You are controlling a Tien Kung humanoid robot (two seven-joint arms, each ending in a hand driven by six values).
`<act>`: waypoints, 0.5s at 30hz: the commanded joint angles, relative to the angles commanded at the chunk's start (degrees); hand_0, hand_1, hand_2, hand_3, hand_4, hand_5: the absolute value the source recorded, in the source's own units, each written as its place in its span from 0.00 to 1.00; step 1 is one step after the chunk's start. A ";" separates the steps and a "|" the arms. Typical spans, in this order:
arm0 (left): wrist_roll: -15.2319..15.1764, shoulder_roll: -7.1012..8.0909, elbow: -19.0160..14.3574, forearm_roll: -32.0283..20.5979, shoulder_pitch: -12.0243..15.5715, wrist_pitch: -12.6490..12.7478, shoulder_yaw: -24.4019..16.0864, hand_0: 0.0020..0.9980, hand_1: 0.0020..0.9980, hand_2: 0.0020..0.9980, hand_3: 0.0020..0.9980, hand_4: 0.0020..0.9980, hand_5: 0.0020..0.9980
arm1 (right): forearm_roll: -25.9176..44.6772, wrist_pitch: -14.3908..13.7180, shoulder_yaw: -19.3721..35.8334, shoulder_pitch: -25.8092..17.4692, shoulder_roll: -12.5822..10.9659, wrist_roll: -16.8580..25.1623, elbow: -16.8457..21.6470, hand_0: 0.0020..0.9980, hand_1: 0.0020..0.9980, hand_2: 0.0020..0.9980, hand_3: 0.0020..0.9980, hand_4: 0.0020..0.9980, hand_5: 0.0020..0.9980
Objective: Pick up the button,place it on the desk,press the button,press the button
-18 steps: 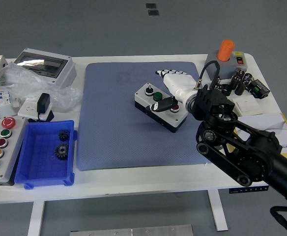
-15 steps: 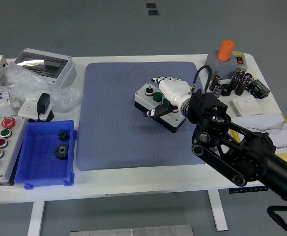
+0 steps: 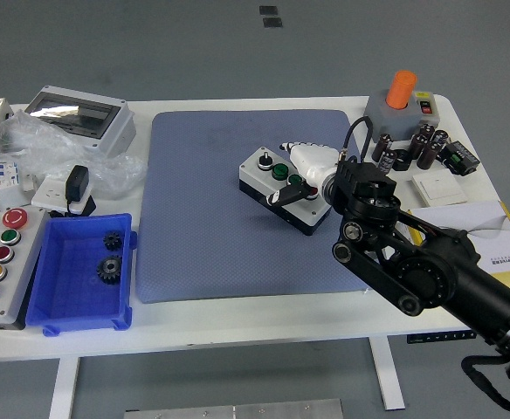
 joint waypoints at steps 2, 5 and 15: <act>-0.10 -0.02 0.00 0.04 -0.08 -0.12 -0.03 0.60 0.58 0.56 0.65 0.72 0.34 | 0.75 -0.63 -0.52 0.20 0.31 0.00 -1.01 1.00 1.00 1.00 1.00 0.99 0.50; -0.24 -0.05 0.00 0.04 -0.12 -0.37 -0.03 0.60 0.58 0.56 0.65 0.71 0.34 | 0.82 -2.46 -0.77 0.56 0.61 0.00 -2.49 1.00 1.00 1.00 1.00 0.99 0.50; -0.66 -0.18 0.00 -0.14 -0.20 -1.13 -0.03 0.60 0.58 0.56 0.65 0.71 0.34 | 1.65 -5.91 -1.20 0.92 0.79 0.00 -4.98 0.96 1.00 1.00 1.00 1.00 0.50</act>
